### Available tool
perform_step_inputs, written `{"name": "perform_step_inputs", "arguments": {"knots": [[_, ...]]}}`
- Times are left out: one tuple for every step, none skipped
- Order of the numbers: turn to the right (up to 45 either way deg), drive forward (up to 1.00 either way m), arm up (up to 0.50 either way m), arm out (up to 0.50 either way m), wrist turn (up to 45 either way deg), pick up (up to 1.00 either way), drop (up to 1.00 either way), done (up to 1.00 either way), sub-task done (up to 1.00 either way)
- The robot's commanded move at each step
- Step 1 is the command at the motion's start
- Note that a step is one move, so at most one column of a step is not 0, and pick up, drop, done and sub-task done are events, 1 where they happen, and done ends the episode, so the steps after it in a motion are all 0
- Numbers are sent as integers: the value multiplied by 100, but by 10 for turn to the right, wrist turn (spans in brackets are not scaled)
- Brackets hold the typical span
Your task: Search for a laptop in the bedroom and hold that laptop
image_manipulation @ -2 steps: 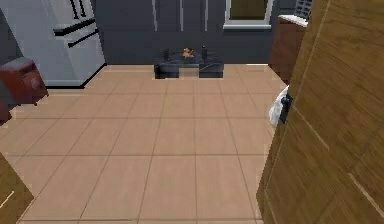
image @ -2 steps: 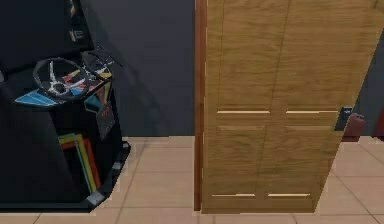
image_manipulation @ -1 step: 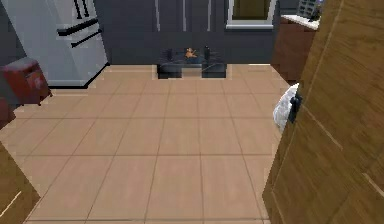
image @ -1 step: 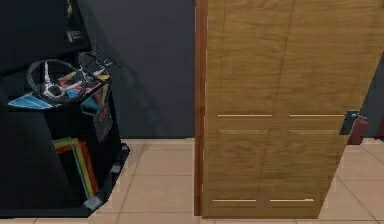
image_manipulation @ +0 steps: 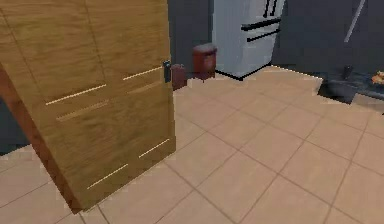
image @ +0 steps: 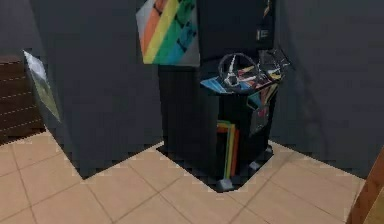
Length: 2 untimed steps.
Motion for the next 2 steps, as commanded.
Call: {"name": "perform_step_inputs", "arguments": {"knots": [[-240, 0, 0, 0, 0, 0, 0, 0, 0], [0, 30, 0, 0, 0, 0, 0, 0, 0]]}}
